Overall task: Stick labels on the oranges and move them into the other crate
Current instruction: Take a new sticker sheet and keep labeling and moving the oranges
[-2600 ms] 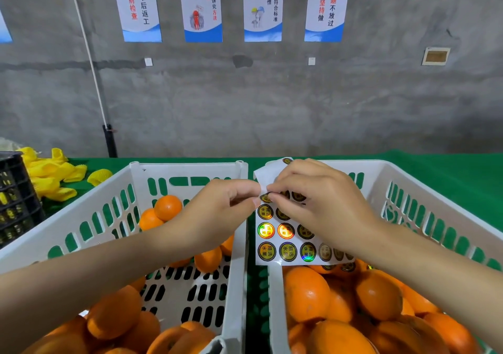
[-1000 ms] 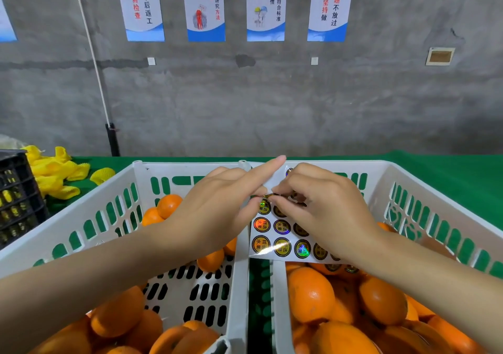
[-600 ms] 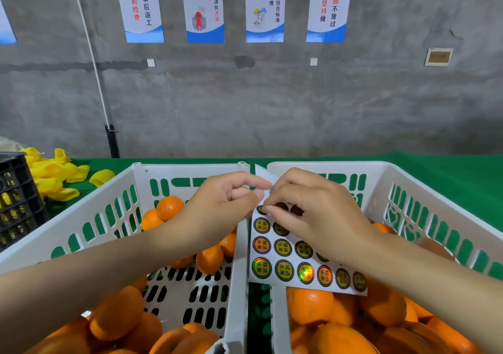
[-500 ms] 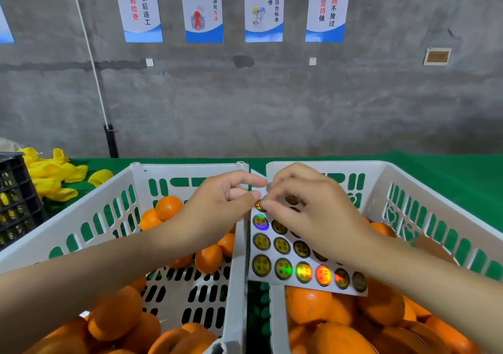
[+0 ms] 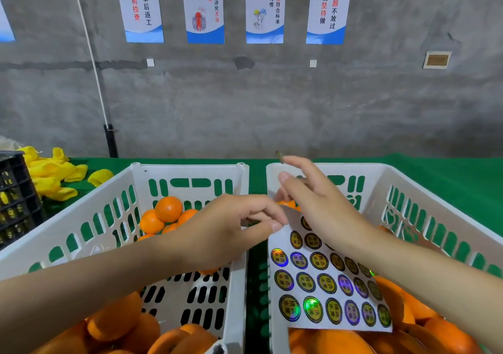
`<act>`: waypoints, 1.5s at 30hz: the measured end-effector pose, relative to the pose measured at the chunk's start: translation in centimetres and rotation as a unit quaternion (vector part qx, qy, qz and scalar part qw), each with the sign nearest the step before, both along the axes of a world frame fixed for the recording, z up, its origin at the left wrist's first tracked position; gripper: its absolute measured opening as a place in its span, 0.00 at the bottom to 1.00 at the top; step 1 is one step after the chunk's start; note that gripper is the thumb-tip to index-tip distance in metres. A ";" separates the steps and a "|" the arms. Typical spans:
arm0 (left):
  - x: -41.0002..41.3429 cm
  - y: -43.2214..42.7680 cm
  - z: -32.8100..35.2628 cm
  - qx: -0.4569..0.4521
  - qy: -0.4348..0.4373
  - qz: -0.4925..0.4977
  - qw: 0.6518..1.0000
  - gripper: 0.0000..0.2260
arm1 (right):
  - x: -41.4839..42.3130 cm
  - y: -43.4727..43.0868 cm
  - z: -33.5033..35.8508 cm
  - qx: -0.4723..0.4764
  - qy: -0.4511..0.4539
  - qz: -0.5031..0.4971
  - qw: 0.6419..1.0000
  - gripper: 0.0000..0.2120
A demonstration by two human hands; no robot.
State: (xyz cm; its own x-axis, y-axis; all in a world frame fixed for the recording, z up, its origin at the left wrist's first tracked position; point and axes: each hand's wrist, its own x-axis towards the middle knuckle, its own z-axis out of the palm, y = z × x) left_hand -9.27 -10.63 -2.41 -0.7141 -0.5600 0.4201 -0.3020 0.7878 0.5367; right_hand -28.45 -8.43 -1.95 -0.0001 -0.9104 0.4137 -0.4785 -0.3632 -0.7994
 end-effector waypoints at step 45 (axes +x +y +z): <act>5.0 -9.0 -5.4 0.003 -0.476 0.223 0.851 0.21 | -0.8 -0.2 -0.8 0.018 0.152 0.035 0.988 0.22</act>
